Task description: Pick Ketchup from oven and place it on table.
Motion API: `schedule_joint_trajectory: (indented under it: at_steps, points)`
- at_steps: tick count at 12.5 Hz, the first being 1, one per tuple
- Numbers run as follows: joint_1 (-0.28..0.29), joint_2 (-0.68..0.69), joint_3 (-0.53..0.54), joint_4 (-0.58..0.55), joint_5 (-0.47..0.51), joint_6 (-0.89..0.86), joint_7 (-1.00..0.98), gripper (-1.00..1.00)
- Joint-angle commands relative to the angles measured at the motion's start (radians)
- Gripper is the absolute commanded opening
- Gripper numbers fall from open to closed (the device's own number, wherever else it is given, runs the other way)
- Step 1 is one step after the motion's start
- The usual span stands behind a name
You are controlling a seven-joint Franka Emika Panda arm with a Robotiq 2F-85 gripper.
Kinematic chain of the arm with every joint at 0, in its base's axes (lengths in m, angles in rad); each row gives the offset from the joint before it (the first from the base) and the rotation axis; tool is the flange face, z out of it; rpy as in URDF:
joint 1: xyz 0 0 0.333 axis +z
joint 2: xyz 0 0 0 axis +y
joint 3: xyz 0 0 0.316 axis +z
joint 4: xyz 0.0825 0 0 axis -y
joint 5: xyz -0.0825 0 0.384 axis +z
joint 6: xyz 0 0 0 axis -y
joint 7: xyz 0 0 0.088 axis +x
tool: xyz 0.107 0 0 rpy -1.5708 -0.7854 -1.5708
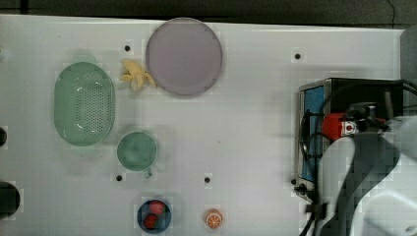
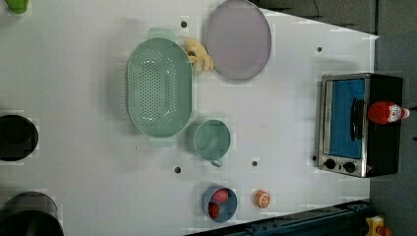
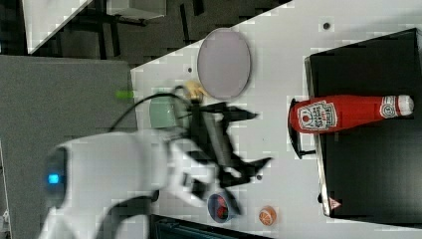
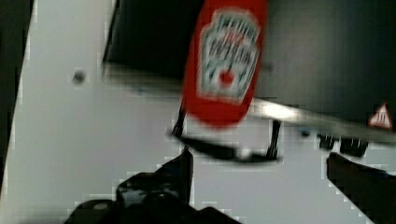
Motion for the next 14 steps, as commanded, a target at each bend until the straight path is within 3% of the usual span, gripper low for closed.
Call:
schedule_joint_trajectory:
  at_steps: [1, 4, 8, 14]
  points:
    - [-0.007, 0.052, -0.026, 0.056, 0.022, 0.061, 0.028, 1.00]
    - [-0.018, 0.157, -0.066, 0.087, 0.037, 0.142, 0.028, 1.00]
    - [-0.041, 0.260, -0.082, 0.083, 0.162, 0.174, 0.028, 1.00]
    - [-0.044, 0.315, -0.078, 0.075, 0.219, 0.205, 0.028, 1.00]
